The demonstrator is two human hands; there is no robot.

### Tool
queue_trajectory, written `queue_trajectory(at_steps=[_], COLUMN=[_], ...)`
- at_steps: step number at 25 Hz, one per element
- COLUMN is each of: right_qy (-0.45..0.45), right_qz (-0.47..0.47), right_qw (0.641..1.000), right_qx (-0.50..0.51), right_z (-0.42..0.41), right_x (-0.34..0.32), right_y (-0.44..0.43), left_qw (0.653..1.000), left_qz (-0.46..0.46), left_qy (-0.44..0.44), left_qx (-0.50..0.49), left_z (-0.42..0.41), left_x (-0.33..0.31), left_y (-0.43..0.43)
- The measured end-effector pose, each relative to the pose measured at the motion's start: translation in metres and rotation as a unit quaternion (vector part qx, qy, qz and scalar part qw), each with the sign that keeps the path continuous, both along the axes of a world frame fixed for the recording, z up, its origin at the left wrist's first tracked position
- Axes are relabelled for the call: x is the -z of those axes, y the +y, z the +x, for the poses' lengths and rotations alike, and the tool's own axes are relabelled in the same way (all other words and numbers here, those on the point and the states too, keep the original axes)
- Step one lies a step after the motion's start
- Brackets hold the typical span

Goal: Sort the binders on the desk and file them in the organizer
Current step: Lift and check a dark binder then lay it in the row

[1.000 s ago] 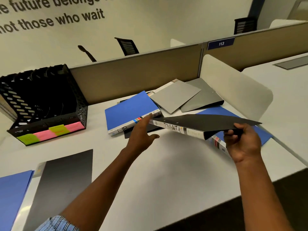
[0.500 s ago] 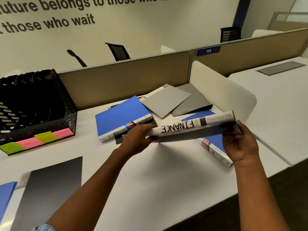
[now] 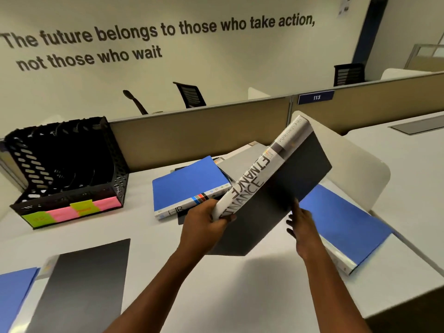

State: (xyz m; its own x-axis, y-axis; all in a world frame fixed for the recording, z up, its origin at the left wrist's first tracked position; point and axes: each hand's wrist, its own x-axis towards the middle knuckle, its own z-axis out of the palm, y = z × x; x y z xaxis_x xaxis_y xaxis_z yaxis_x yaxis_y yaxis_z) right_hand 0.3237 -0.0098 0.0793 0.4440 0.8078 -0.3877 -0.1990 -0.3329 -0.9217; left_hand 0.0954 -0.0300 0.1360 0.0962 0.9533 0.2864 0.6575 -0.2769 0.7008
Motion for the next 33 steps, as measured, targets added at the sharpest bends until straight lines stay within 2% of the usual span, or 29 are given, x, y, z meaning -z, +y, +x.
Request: queue_trajectory(at_steps=[2, 5, 8, 14, 18, 24, 28, 33], right_qy=[-0.028, -0.027, -0.016, 0.013, 0.018, -0.042, -0.123, -0.217], right_qz=[-0.058, -0.064, -0.061, -0.031, -0.054, -0.089, -0.082, -0.086], right_qw=[0.997, 0.993, 0.994, 0.997, 0.996, 0.993, 0.988, 0.971], right_qx=[-0.052, -0.092, -0.089, -0.066, -0.066, -0.068, -0.054, -0.048], right_z=[-0.017, -0.033, -0.040, -0.055, -0.065, -0.098, -0.133, -0.167], right_x=[0.011, 0.028, 0.047, 0.068, 0.075, 0.082, 0.089, 0.100], right_y=[0.008, 0.014, 0.014, 0.010, 0.010, 0.009, -0.001, -0.021], left_qw=[0.998, 0.987, 0.973, 0.963, 0.956, 0.940, 0.920, 0.909], left_qz=[-0.028, -0.087, -0.116, -0.179, -0.204, -0.220, -0.219, -0.249], left_qy=[-0.042, -0.114, -0.177, -0.188, -0.202, -0.241, -0.298, -0.286], left_qx=[-0.036, -0.075, -0.092, -0.069, -0.057, -0.100, -0.128, -0.174], left_z=[0.004, 0.002, -0.005, -0.005, -0.012, -0.059, -0.109, -0.162], left_x=[-0.003, -0.011, -0.013, -0.011, -0.010, 0.014, 0.045, 0.091], left_y=[-0.009, -0.017, -0.028, -0.050, -0.056, -0.060, -0.063, -0.076])
